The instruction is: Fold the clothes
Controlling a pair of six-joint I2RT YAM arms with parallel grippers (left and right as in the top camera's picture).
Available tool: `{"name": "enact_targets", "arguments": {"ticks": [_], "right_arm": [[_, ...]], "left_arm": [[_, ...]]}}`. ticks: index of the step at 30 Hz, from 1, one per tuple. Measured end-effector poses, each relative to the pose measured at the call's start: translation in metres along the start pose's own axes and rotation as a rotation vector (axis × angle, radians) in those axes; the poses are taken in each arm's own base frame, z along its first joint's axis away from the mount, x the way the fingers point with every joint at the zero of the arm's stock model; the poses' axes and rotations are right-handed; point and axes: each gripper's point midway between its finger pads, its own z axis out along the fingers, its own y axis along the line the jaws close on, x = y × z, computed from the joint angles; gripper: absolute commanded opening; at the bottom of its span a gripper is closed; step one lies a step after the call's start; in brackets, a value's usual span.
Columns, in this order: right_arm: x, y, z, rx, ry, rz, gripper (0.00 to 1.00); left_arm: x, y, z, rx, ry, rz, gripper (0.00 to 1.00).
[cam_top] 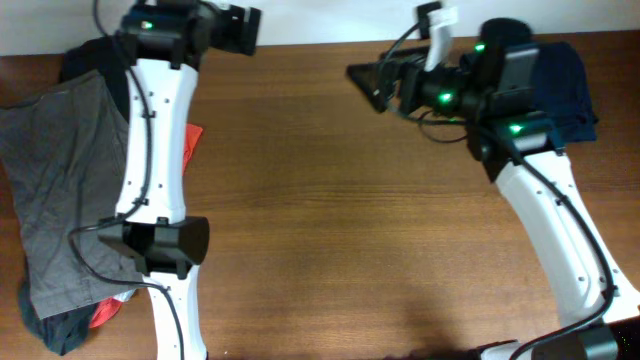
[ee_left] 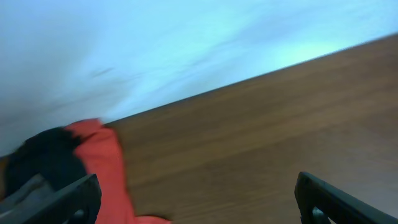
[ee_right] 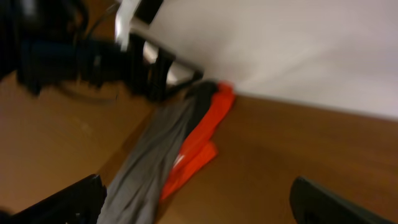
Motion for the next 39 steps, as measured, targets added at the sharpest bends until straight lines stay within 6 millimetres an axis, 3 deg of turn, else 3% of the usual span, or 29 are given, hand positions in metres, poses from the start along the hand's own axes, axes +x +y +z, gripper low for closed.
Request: {"name": "enact_targets", "arguments": {"ticks": [4,13,16,19,21,23,25,29,31,33,36,39], "right_arm": [[0.013,0.015,0.009,-0.039,0.045,0.012,0.99],[0.031,0.018,0.011,-0.043,0.111,0.063,0.99],[0.040,0.012,0.009,-0.013,0.143,0.072,0.99],[0.067,-0.020,0.002,0.152,0.234,-0.015,0.99],[0.084,-0.041,-0.014,0.319,0.318,-0.135,0.99],[0.086,-0.043,-0.028,0.397,0.340,-0.221,0.99],[0.073,-0.035,-0.054,0.471,0.299,-0.321,0.99],[0.050,-0.019,-0.115,0.564,0.152,-0.410,0.99],[0.046,-0.019,-0.165,0.656,0.004,-0.454,0.98],[0.071,-0.035,-0.185,0.713,-0.052,-0.458,0.99],[0.097,-0.049,-0.191,0.741,-0.091,-0.474,0.99],[0.143,-0.063,-0.195,0.763,-0.098,-0.471,0.98]], "left_arm": [[0.004,0.019,0.000,-0.031,0.006,-0.021,0.99],[0.004,0.019,0.001,-0.031,0.008,-0.021,0.99],[0.004,0.019,0.001,-0.031,0.009,-0.020,0.99],[0.005,0.019,0.001,-0.031,0.010,-0.020,0.99],[0.005,0.019,0.001,-0.031,0.010,-0.020,0.99],[0.005,0.018,0.001,-0.030,0.012,-0.020,0.99],[0.005,0.018,0.001,-0.030,0.012,-0.020,0.99],[0.005,0.018,0.001,-0.030,0.012,-0.020,0.99],[0.005,0.019,0.001,-0.030,0.010,-0.020,0.99],[0.005,0.018,0.001,-0.030,0.013,-0.020,0.99],[0.005,0.018,0.001,-0.030,0.012,-0.020,0.99],[0.005,0.018,0.001,-0.030,0.013,-0.020,0.99]]}}
